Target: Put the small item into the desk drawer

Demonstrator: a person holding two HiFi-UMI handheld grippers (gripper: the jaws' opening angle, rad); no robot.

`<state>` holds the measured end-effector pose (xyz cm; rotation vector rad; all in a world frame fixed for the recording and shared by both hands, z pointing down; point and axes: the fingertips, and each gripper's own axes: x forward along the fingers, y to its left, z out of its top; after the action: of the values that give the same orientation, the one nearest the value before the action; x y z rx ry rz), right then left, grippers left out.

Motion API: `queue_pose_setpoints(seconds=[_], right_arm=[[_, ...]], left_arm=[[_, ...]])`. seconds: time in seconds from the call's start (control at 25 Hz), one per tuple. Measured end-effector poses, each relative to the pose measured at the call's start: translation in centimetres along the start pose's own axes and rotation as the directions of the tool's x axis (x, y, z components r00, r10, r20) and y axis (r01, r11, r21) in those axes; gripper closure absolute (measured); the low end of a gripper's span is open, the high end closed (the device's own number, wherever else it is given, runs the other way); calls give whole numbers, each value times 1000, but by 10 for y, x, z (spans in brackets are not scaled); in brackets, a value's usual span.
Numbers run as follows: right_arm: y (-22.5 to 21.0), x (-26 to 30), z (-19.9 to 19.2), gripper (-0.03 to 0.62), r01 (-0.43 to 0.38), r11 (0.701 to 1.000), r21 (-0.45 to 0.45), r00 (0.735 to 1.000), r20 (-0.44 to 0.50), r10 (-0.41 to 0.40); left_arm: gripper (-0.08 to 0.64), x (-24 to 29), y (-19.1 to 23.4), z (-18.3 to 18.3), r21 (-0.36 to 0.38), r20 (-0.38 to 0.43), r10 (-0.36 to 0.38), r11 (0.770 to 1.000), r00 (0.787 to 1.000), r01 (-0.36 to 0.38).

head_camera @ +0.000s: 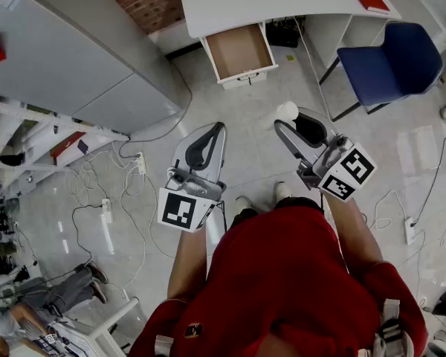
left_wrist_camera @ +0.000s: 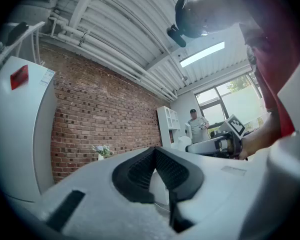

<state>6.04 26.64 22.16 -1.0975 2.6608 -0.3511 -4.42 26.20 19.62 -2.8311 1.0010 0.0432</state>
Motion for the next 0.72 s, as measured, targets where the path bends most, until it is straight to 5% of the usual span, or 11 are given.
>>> queue_pose_setpoints(seconds=[0.72], right_arm=[[-64,-36,10,454,-38,999,40,999,-15,38]], left_arm=[[554,56,-19,-5,25,-44,78,997,996,-77]])
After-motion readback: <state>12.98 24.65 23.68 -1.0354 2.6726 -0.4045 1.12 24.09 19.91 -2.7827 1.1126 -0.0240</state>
